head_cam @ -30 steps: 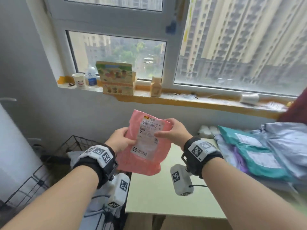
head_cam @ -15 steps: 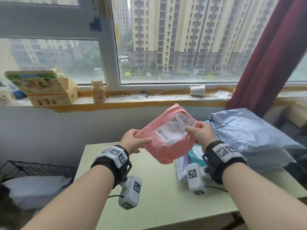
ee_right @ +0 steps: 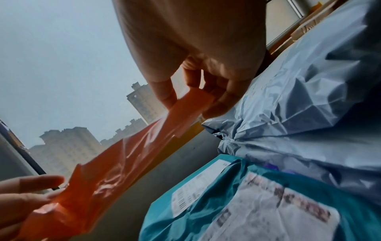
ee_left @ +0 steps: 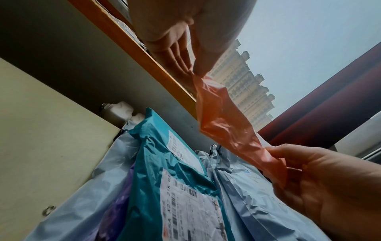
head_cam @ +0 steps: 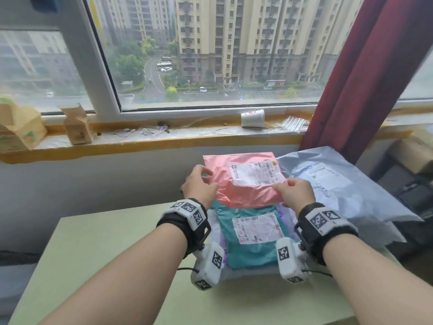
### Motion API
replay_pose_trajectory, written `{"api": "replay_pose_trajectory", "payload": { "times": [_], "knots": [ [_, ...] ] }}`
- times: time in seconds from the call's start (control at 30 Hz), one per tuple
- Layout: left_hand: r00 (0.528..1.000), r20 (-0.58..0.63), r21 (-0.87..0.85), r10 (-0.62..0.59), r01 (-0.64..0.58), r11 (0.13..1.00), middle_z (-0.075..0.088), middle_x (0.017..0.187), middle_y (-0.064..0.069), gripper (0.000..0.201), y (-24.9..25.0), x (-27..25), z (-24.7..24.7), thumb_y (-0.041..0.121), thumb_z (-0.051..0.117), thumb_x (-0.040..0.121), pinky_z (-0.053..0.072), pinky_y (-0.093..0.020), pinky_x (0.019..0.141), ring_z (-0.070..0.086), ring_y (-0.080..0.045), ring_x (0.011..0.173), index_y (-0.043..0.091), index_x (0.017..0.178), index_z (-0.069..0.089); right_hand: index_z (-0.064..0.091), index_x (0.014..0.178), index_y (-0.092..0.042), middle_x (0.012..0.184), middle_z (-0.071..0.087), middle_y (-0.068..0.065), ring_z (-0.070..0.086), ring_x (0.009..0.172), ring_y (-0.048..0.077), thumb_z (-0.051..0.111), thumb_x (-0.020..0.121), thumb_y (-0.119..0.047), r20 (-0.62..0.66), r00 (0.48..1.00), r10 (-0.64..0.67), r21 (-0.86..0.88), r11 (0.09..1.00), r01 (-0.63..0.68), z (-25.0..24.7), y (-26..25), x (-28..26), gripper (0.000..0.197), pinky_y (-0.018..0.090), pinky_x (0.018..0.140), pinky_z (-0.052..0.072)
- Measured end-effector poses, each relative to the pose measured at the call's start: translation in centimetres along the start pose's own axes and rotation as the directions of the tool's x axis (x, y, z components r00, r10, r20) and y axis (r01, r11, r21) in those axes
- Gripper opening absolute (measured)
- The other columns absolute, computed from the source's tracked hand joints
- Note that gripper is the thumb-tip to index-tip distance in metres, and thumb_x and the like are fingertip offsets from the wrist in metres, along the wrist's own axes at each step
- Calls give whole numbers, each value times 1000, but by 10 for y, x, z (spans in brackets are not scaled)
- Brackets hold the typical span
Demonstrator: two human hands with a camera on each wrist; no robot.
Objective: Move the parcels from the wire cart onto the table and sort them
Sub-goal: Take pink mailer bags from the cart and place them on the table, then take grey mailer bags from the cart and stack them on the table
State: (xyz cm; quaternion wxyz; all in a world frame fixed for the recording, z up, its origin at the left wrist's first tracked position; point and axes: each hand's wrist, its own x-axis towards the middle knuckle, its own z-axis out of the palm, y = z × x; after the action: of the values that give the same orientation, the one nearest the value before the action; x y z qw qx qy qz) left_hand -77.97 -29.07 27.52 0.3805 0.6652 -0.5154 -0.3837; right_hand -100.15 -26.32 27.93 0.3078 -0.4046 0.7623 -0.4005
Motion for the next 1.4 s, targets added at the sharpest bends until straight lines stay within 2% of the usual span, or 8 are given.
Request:
{"api": "replay_pose_trajectory", "payload": {
  "times": [0.1,0.17,0.27,0.43,0.73,0.97,1.13,1.4],
  "knots": [
    [1000,-20,33,11,-10,999,69,87,12,11,-3,22,17,35,73,73,52,-40,90,69,-18,84,33,71,63,67,78,-18,84,70,5,67,84,28,64,84,-15,24,999,-43,-73,996,44,7,-1,28,8,48,80,57],
    [1000,2,53,16,-16,998,70,101,12,24,-7,32,25,52,73,68,49,-39,96,68,-17,93,37,86,67,70,93,-14,95,71,7,67,87,29,58,86,-13,23,997,-74,-98,992,76,17,-1,47,14,48,81,57],
    [1000,9,95,21,-22,995,64,123,3,47,-16,43,33,43,71,79,42,-30,103,60,-16,113,21,120,63,63,115,-13,110,67,-1,63,93,24,52,88,-7,78,991,-110,-155,981,121,35,4,65,30,40,88,54],
    [996,69,150,-48,37,988,57,133,0,57,-45,53,41,30,71,82,44,-28,101,58,-19,115,18,134,52,47,138,-19,134,56,4,56,114,26,49,87,-4,198,975,-105,-330,929,167,62,22,74,53,31,96,45],
    [974,224,175,-44,4,984,46,145,-4,55,-53,49,44,21,62,91,33,-20,98,45,-19,130,18,142,42,60,126,-17,128,60,8,58,108,24,56,89,-14,152,987,-50,-465,878,116,66,47,79,37,33,93,47],
    [977,213,117,-24,-1,993,49,143,-6,49,-48,42,26,25,61,91,37,-29,108,46,-20,131,20,138,48,64,120,-21,128,58,11,57,110,27,55,89,-20,128,984,-128,-454,874,173,62,23,70,32,33,94,46],
    [984,176,81,-14,0,997,54,137,-6,41,-44,32,-1,22,60,91,40,-33,107,52,-19,125,14,131,54,67,114,-18,121,63,9,57,92,21,52,90,-18,167,968,-186,-438,866,242,65,-3,53,28,26,78,41],
    [996,83,81,-30,23,996,60,128,-5,31,-54,13,-73,24,55,94,41,-33,105,53,-16,122,15,124,59,71,104,-16,113,69,6,61,106,26,54,88,-18,221,939,-262,-374,867,330,94,-49,5,23,33,95,47]
  ]
}}
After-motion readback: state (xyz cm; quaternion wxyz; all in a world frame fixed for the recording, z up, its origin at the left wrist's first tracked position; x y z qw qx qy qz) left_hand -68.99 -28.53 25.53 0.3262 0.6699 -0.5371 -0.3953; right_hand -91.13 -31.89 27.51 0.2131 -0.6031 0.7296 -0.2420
